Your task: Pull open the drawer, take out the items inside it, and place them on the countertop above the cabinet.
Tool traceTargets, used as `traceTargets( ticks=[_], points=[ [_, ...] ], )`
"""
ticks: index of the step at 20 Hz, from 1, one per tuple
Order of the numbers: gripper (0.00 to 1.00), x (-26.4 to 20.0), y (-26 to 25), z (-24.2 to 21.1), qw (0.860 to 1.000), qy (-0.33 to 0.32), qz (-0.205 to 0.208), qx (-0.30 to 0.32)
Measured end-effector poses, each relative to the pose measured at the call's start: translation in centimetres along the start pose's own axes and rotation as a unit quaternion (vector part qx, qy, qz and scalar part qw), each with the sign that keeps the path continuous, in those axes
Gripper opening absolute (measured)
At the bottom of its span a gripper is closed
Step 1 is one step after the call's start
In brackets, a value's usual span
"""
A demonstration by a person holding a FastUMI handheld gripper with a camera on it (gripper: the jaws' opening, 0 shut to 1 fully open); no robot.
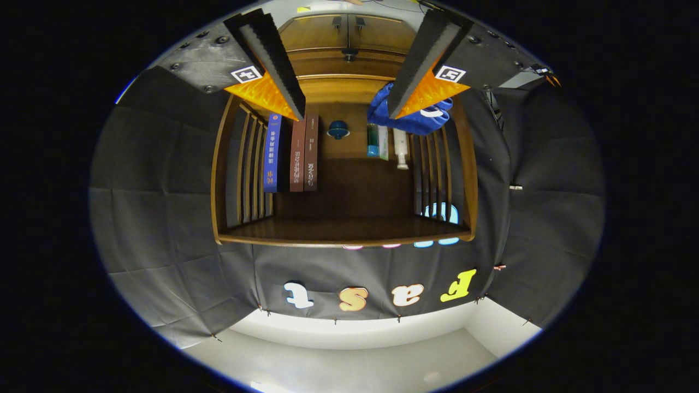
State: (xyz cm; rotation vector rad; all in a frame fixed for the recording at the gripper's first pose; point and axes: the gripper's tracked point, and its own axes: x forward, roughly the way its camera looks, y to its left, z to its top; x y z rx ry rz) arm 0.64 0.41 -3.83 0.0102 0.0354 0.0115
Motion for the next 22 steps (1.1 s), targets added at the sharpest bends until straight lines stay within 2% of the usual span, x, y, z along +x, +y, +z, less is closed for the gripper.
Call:
traceTargets(
  ticks=[6, 15, 22],
  points=[
    [0.99, 1.6, 0.4, -6.5, 0.999, 0.039, -0.005, 0.0],
    [0.99, 6.9, 1.5, -18.5, 0.993, 0.121, 0.004, -0.016],
    [0.91, 11.2, 1.1, -25.5, 0.983, 0.182, -0.014, -0.014]
  ],
)
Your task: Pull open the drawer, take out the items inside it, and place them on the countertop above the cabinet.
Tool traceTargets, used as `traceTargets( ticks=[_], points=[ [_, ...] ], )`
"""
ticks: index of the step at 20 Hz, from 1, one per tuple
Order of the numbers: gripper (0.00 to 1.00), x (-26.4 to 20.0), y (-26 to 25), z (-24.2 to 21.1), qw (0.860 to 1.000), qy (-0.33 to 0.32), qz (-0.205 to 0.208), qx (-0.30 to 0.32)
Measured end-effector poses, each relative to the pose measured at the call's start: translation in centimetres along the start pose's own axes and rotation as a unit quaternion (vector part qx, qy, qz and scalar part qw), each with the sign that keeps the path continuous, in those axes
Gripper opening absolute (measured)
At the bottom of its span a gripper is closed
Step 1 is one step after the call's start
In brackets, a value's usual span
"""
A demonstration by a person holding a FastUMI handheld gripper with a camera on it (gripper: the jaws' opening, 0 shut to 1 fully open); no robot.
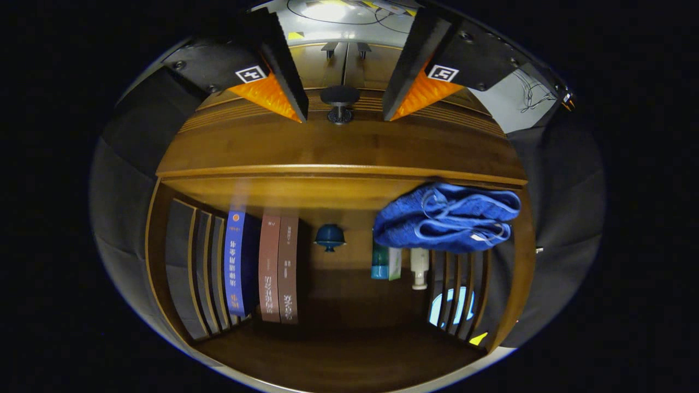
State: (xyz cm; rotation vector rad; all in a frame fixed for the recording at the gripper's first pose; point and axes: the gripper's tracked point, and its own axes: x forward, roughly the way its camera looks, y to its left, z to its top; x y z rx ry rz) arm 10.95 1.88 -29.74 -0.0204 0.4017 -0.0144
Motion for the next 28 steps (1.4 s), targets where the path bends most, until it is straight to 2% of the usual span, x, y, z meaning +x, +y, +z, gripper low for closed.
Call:
traceTargets(
  ticks=[3, 7, 8, 9, 10, 12, 13, 14, 18, 28],
  points=[
    [0.81, 1.3, -0.2, -0.8, 1.0, 0.009, -0.008, -0.003],
    [0.53, 2.2, -0.6, -1.1, 1.0, 0.013, -0.015, 0.0],
    [0.53, 1.7, -0.7, -1.1, 1.0, 0.013, -0.015, 0.002],
    [0.47, 2.1, -0.8, -1.1, 1.0, 0.014, -0.016, 0.0],
    [0.47, 2.2, -0.7, -1.2, 1.0, 0.014, -0.016, -0.002],
    [0.4, 1.9, -0.7, -1.1, 1.0, 0.02, -0.015, -0.006],
    [0.4, 2.2, -0.6, -1.1, 1.0, 0.02, -0.015, -0.004],
    [0.27, 1.4, -0.7, -0.9, 1.0, 0.022, -0.012, -0.005],
    [0.28, 0.7, -0.7, -1.6, 0.999, 0.033, -0.003, -0.017],
    [0.28, -7.8, -0.9, -4.7, 0.998, 0.056, 0.006, -0.016]
  ],
)
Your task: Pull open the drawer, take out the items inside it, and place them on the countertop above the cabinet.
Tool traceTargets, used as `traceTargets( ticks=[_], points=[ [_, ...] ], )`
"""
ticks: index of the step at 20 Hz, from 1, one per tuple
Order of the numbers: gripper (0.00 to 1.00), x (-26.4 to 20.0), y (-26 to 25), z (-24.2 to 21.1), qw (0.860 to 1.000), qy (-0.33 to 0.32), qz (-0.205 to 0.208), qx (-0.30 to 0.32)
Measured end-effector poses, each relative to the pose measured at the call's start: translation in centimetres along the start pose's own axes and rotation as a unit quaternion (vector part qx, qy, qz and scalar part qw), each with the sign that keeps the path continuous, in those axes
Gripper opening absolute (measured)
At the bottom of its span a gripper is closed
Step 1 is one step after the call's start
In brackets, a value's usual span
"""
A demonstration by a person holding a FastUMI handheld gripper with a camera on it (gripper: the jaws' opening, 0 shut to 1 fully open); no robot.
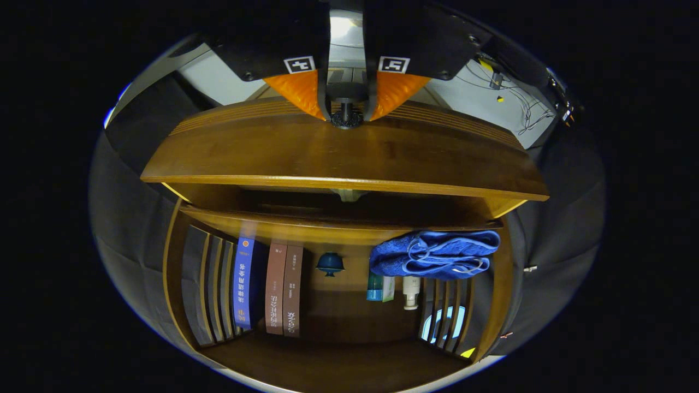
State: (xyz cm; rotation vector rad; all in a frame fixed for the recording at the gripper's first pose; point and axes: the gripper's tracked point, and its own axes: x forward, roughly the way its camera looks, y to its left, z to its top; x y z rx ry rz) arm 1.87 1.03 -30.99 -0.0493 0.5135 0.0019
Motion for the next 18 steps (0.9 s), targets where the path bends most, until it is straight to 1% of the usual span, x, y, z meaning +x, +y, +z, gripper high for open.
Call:
traceTargets(
  ticks=[3, 9, 11, 14, 15, 18],
  points=[
    [0.27, -2.4, 0.5, -1.2, 1.0, 0.006, 0.007, 0.003],
    [0.27, -6.0, 0.4, -3.5, 0.999, 0.033, 0.005, 0.016],
    [0.27, -6.2, 0.4, -4.8, 0.998, 0.053, 0.006, 0.017],
    [0.27, -6.5, 0.4, -4.6, 0.999, 0.049, 0.012, 0.019],
    [0.28, -6.4, 0.4, -4.8, 0.998, 0.051, 0.012, 0.019],
    [0.44, -6.6, 0.6, -4.8, 0.998, 0.051, 0.014, 0.019]
  ],
)
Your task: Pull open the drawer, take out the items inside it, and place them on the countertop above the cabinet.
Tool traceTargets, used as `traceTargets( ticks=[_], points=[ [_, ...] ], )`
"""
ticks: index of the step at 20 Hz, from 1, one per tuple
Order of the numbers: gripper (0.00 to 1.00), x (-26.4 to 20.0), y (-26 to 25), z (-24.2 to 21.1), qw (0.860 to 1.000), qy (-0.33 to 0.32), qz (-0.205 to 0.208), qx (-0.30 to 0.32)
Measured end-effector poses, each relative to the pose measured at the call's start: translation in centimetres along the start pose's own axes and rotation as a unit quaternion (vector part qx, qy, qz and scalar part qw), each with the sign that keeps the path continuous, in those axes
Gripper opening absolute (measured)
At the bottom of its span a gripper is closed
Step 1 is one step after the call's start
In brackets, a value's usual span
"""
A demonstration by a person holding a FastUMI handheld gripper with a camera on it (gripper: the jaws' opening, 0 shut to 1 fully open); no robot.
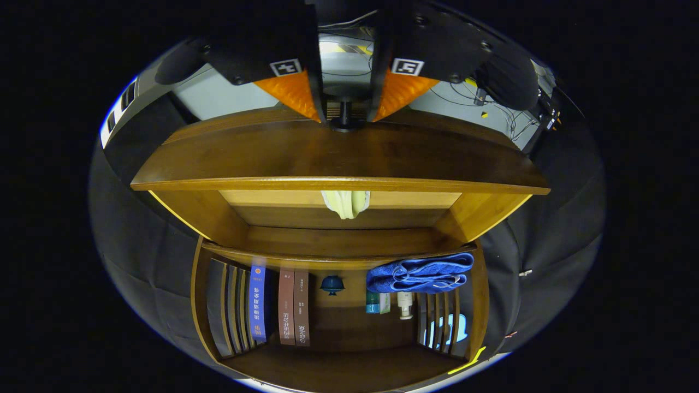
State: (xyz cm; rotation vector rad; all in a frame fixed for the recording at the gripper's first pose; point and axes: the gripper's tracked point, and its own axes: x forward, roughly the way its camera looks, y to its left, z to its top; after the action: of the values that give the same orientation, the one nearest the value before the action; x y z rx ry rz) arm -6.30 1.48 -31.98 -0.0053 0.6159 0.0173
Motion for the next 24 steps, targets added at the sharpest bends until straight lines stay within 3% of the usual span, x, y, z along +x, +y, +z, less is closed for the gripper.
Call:
traceTargets(
  ticks=[1, 5, 10, 16, 20, 24],
  points=[
    [0.49, -0.2, 0.2, 0.1, 1.0, -0.006, 0.004, -0.001],
    [1.0, -1.3, 0.0, 0.6, 1.0, -0.019, 0.007, 0.0],
    [1.0, -4.1, -0.9, 1.9, 0.999, -0.033, 0.002, 0.014],
    [1.0, -6.7, 0.1, 9.4, 0.995, -0.089, 0.022, 0.025],
    [1.0, -4.4, 0.5, 14.8, 0.995, -0.094, 0.028, 0.019],
    [1.0, 0.4, 0.9, 16.7, 0.998, -0.056, 0.038, 0.02]
  ],
)
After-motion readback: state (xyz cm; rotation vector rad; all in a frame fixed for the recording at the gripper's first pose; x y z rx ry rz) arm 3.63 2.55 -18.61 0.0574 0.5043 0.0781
